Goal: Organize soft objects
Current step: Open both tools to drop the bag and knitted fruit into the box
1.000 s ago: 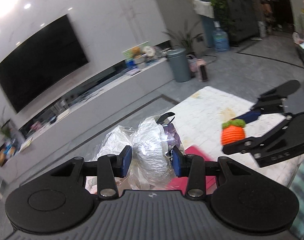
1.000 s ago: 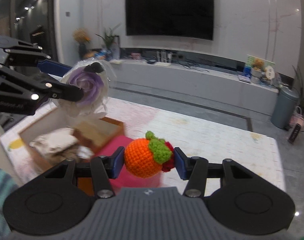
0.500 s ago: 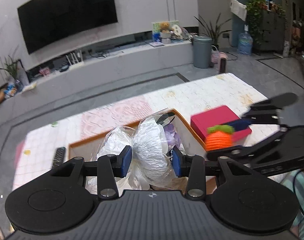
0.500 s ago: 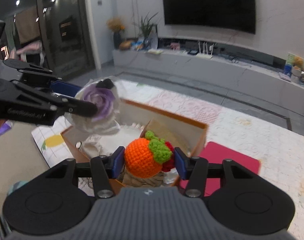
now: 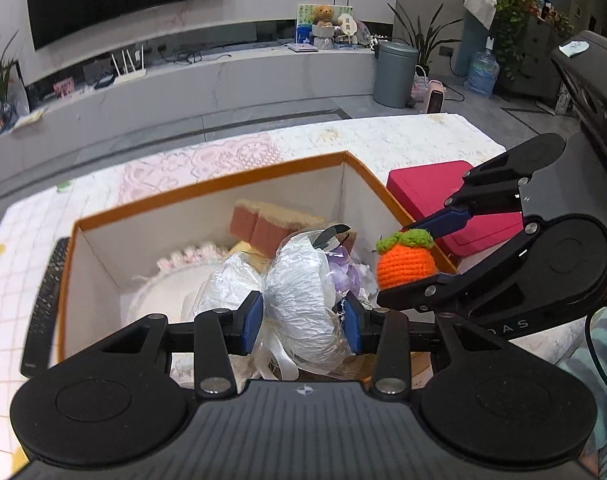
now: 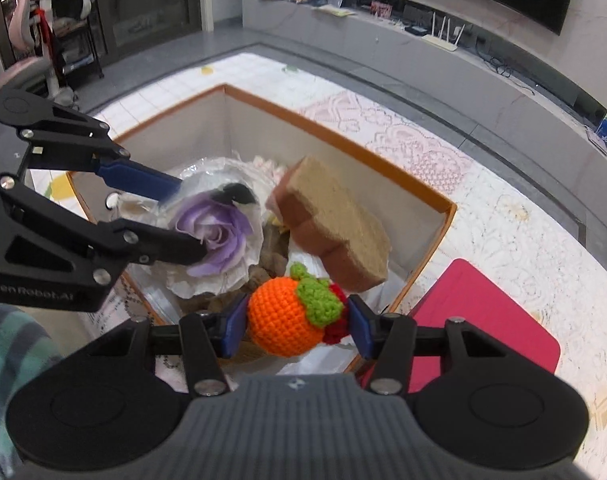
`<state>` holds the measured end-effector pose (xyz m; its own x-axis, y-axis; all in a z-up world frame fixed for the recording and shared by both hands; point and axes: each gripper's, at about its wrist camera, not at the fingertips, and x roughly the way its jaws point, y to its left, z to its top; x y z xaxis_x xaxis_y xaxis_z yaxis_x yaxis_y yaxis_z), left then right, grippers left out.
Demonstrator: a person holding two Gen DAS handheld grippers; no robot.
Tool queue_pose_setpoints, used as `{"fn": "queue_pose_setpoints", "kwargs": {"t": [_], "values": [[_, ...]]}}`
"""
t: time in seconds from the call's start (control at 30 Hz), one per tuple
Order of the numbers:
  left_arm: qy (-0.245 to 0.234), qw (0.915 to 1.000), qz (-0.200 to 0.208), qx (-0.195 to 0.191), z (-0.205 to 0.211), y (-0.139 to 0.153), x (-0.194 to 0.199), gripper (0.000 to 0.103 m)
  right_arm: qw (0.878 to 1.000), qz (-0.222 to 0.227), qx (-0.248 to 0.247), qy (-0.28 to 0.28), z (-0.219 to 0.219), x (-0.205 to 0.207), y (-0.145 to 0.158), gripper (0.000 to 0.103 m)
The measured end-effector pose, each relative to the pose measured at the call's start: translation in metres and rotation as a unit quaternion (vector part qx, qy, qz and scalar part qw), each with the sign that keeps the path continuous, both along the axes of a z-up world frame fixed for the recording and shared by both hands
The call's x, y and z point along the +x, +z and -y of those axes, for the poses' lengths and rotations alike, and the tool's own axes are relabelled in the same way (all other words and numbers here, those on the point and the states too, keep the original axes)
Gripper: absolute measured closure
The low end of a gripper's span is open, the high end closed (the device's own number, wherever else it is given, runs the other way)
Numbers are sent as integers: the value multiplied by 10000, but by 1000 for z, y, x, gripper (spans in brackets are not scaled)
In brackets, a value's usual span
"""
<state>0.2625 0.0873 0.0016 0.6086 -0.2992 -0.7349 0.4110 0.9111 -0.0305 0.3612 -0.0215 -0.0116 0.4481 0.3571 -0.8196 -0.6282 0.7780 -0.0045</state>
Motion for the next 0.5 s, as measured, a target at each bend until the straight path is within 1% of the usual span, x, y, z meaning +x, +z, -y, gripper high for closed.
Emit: {"fn": "queue_pose_setpoints", "kwargs": {"t": [0.13,0.17,0.2,0.23,0.27,0.33,0.43,0.5], "values": [[27,10000,-5,-57,2,-7,0,54,9999,44,-143,60,-4,0,-2,49],[37,10000,3,-86,2,-7,-1,53,9998,61,-173,74,-5,-1,-2,47],[61,9999,6,-99,0,-7,0,44,9997,88,-203,86,-5,-2,-2,42],[67,9999,-9,-139,-1,-7,0,39,9996,125,-228,90,-5,-2,-2,40],[122,9997,-42,-192,-3,-7,0,36,9995,163,-242,94,-5,-3,-1,40],[256,9991,-110,-331,-5,-6,-1,26,9995,192,-239,91,-4,-5,0,39],[386,9976,-162,-559,-8,-1,-6,24,9995,244,-213,36,-1,-9,5,38],[450,9970,-140,-606,-10,6,-11,24,9994,294,-186,14,1,-13,11,36]]}}
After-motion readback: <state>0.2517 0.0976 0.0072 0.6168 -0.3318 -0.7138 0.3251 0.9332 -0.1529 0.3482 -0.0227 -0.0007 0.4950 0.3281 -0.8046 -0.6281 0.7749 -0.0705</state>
